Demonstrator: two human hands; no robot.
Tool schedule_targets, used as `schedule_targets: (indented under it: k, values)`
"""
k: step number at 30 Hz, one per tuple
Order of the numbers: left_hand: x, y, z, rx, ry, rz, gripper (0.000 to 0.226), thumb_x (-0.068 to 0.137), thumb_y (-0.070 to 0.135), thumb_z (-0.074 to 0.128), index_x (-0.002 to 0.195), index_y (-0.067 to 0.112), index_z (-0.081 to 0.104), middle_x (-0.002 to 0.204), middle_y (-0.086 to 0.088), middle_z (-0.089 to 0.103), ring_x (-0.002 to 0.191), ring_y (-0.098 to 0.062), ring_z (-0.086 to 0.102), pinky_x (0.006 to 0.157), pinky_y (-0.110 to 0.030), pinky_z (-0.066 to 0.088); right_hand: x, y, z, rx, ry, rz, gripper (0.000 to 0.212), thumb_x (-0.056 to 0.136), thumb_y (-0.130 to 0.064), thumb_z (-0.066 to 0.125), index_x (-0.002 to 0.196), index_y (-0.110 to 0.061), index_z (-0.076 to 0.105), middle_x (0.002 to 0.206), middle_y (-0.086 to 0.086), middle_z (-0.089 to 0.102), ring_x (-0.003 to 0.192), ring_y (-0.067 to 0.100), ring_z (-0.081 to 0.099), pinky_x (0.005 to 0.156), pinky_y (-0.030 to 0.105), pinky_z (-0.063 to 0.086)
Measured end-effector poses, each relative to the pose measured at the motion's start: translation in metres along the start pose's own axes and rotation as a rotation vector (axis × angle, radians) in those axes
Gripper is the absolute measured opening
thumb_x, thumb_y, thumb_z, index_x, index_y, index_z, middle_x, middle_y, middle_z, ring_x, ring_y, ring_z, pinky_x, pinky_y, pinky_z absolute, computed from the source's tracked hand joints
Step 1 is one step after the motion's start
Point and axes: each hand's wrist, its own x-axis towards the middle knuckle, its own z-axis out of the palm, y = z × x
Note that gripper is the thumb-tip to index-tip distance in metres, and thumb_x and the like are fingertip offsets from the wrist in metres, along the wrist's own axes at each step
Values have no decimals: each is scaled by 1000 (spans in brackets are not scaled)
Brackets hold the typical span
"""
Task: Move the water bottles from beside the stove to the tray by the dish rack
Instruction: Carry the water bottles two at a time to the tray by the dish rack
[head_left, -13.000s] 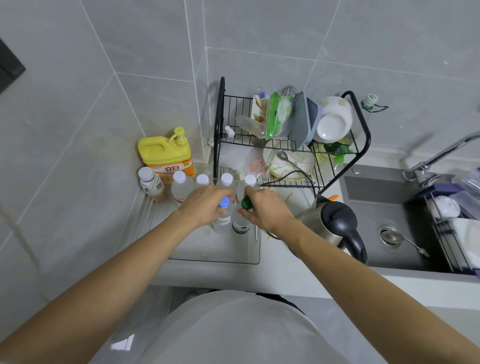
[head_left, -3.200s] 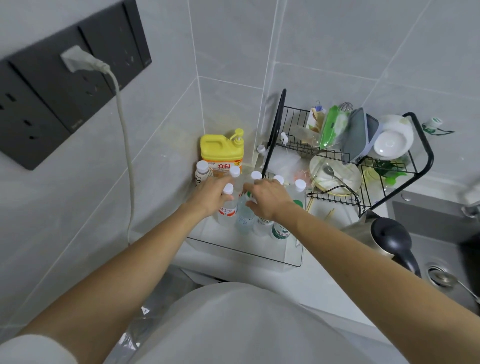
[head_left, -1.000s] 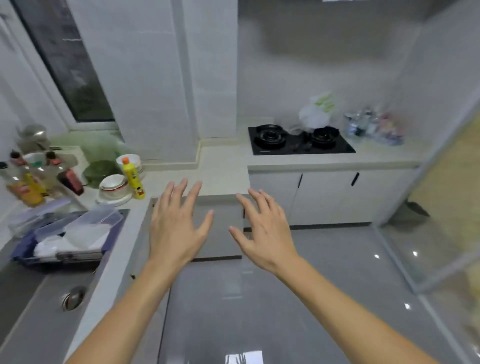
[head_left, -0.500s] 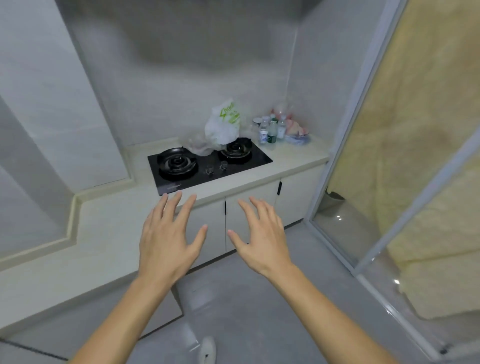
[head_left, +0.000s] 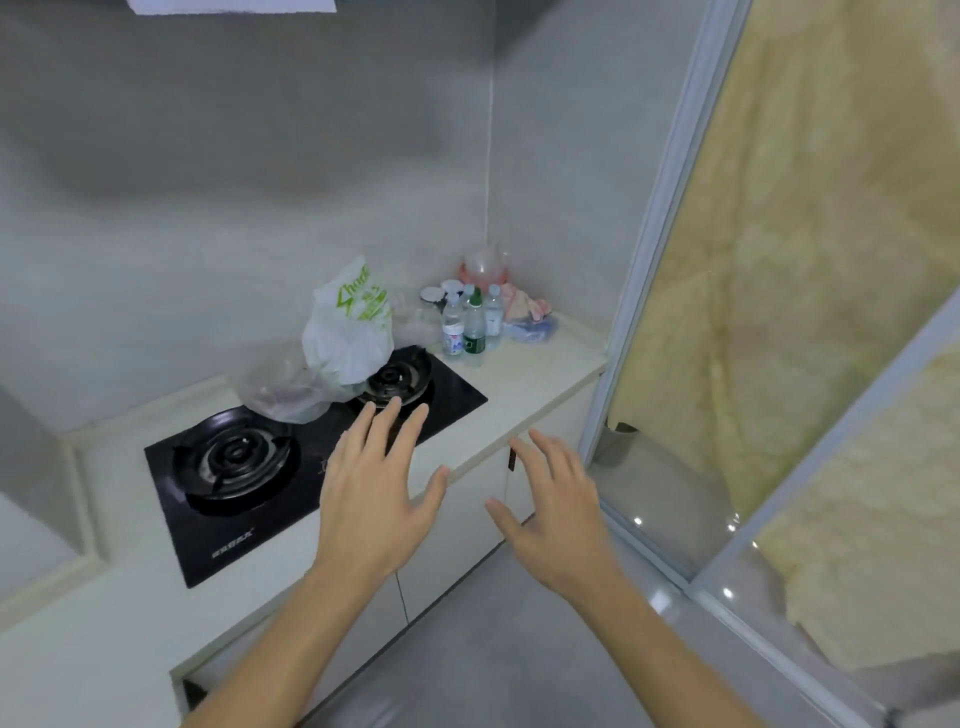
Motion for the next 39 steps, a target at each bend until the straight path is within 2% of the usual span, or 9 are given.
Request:
schedule_targets:
  k: [5, 10, 16, 22, 27, 30, 34, 37, 39]
  values:
    - [99, 13, 70, 15, -50, 18, 71, 96, 63, 41, 159, 30, 39, 166, 0, 39, 157, -25, 28, 122, -49, 36, 88, 69, 15, -4, -3, 26, 76, 95, -66, 48, 160, -32, 29, 166, -3, 32, 155, 24, 25, 122, 50, 33]
    - [195, 30, 119, 30, -82, -35, 72, 96, 63, 38, 160, 28, 39, 166, -1, 39, 155, -27, 31, 119, -50, 40, 190, 129, 12, -16, -95, 2, 78, 93, -69, 38, 162, -39, 19, 172, -6, 19, 159, 23, 15, 126, 49, 28]
    - [283, 42, 172, 29, -140, -117, 74, 93, 61, 39, 159, 28, 38, 164, -2, 41, 152, -28, 36, 113, -53, 46, 307, 187, 12, -53, -214, -62, 79, 97, -54, 57, 163, -37, 16, 172, -4, 15, 158, 25, 12, 125, 49, 28]
    - [363, 15, 218, 45, -159, -161, 69, 97, 55, 50, 159, 28, 35, 158, 1, 45, 143, -25, 43, 103, -47, 53, 414, 213, 39, -43, -277, -118, 76, 98, -44, 60, 163, -31, 23, 170, -1, 22, 155, 25, 20, 123, 44, 32]
    - [446, -4, 266, -61, -253, -204, 71, 103, 51, 50, 165, 37, 19, 171, 6, 26, 153, -21, 33, 103, -44, 54, 506, 238, 75, -54, -299, -148, 71, 98, -32, 62, 161, -25, 29, 167, 5, 29, 154, 29, 27, 121, 44, 36]
    - [490, -10, 296, -74, -344, -203, 71, 104, 46, 52, 166, 36, 19, 172, 5, 23, 154, -22, 32, 104, -46, 53, 553, 250, 90, -31, -335, -112, 71, 99, -30, 62, 162, -25, 29, 165, 6, 31, 152, 32, 30, 118, 45, 37]
    - [537, -19, 335, -45, -428, -237, 68, 103, 40, 52, 165, 30, 24, 166, 0, 34, 145, -28, 43, 102, -45, 52, 617, 261, 114, -5, -385, -81, 69, 99, -29, 63, 160, -25, 31, 161, 8, 36, 146, 37, 36, 115, 51, 39]
    - [554, -23, 363, -32, -462, -267, 63, 102, 37, 53, 161, 26, 32, 149, -2, 50, 126, -29, 57, 91, -45, 55, 660, 272, 143, 29, -416, -68, 66, 96, -31, 67, 155, -26, 37, 154, 7, 44, 142, 36, 42, 112, 51, 41]
    - [560, -23, 377, -17, -477, -301, 54, 103, 34, 54, 154, 24, 44, 140, -1, 54, 120, -29, 60, 86, -43, 56, 685, 282, 165, 60, -465, -68, 63, 95, -32, 67, 152, -24, 40, 150, 8, 48, 139, 35, 45, 109, 50, 45]
